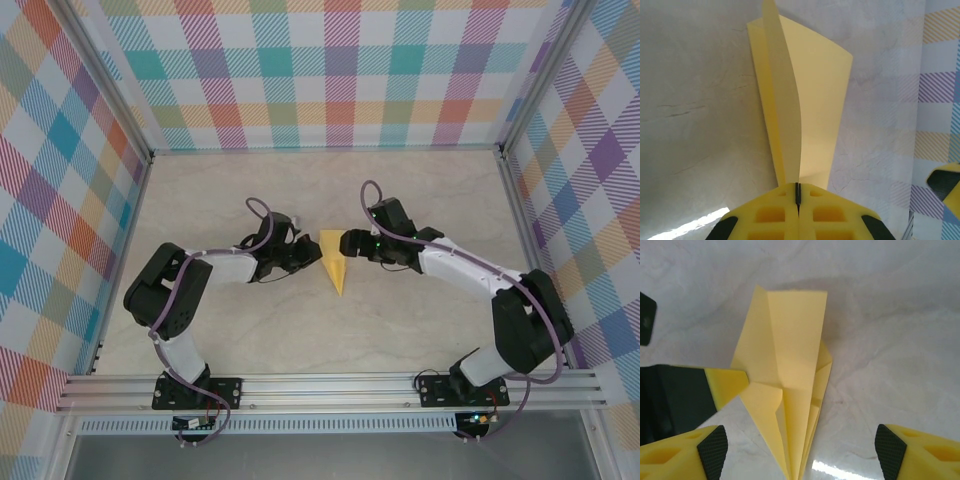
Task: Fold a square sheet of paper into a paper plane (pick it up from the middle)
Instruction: Turn over a paper plane at the center of the table.
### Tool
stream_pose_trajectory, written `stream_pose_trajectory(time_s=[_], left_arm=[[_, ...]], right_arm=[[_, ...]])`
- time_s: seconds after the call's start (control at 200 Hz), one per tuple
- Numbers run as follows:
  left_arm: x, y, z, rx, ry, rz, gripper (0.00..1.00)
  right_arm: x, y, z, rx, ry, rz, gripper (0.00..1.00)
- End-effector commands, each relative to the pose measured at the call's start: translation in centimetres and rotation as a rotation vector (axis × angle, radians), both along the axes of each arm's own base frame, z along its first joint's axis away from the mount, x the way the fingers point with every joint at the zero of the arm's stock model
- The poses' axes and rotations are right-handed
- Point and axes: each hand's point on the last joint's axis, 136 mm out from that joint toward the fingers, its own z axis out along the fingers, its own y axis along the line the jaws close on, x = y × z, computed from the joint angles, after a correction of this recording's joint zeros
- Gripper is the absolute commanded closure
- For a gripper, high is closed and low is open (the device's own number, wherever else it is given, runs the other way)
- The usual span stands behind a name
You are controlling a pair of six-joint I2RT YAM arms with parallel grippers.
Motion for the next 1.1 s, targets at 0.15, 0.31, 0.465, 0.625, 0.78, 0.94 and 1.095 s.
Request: stream_pose_trajectory(time_s=[0.15, 0.31, 0.465, 0.625, 0.78, 0.94, 1.095], left_arm=[[-0.6, 2.5, -1.0, -0.013, 0.008, 0.045, 1.0], [-1.0, 2.9, -1.3, -0.015, 0.01, 0.064, 1.0], [-1.1, 3.2, -1.6, -0.006, 0.018, 0.078, 1.0], [-1.4, 3.2, -1.8, 0.006, 0.027, 0.067, 1.0], [-1.3, 3.3, -2.0, 0.008, 0.027, 0.067, 1.0], [-1.5, 3.3, -2.2, 0.006, 0.033, 0.064, 1.0], [-1.6, 3.3, -2.1, 0.003, 0.03, 0.064, 1.0]], right_arm=[[-2.2, 4.1, -2.1, -0.079, 0.087, 0.084, 0.31], [-2.5, 5.7, -3.0, -0.188, 0.071, 0.126, 0.44], [-2.6, 6.2, -4.1, -0.224, 0.089, 0.144, 0.47], [-3.4, 7.5, -4.8, -0.228, 0.112, 0.217, 0.43], [-3.3, 7.7, -5.2, -0.242, 0.119, 0.219, 0.46], [-3.0, 7.6, -5.9, -0.273, 0.138, 0.202, 0.45], [-2.8, 7.6, -6.1, -0.283, 0.138, 0.196, 0.43]])
